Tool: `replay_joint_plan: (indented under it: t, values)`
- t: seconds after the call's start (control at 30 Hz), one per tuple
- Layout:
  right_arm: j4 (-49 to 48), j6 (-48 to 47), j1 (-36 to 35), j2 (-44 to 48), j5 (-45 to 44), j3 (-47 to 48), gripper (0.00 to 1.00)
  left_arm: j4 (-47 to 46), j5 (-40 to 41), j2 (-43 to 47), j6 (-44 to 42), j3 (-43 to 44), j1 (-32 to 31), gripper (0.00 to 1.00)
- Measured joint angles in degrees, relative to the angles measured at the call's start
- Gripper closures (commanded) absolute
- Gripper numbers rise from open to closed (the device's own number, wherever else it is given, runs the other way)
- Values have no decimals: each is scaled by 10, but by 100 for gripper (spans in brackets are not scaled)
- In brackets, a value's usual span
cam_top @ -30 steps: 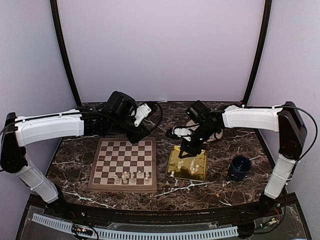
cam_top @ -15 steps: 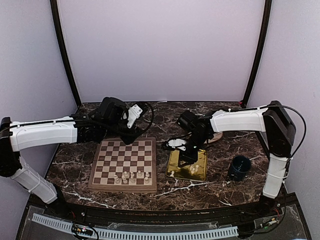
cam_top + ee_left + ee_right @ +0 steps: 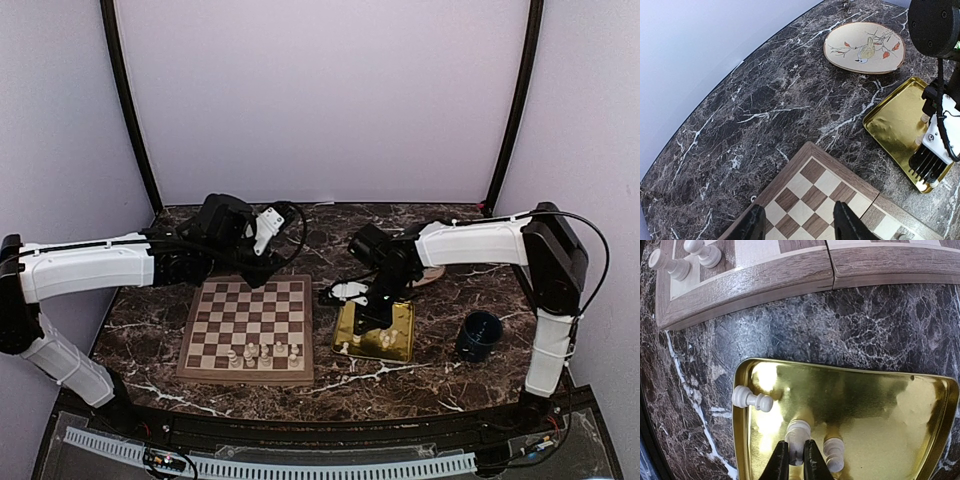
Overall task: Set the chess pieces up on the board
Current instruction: Pick up the knight from the storage box, then place the knight at g1.
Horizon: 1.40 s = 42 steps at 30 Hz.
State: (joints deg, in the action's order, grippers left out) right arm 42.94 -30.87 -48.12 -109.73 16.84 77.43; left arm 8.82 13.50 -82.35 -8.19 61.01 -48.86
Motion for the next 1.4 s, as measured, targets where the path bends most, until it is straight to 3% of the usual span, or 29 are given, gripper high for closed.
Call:
replay_joint_plan:
  t: [0.4,0.7,1.1,1.4]
  values:
    - [34,0,4,-1,34,40,96,-7,35,42,-17,-3,0,51]
    - [79,1,-6,-2,66,148,96,-15,56,68,-18,-14,18,45]
    - [123,12,-116,-96,1,328,95,-19,19,92,57,-15,128,44]
    - [164,12,-163,-166,-17,411,95,-20,19,122,66,-15,144,44]
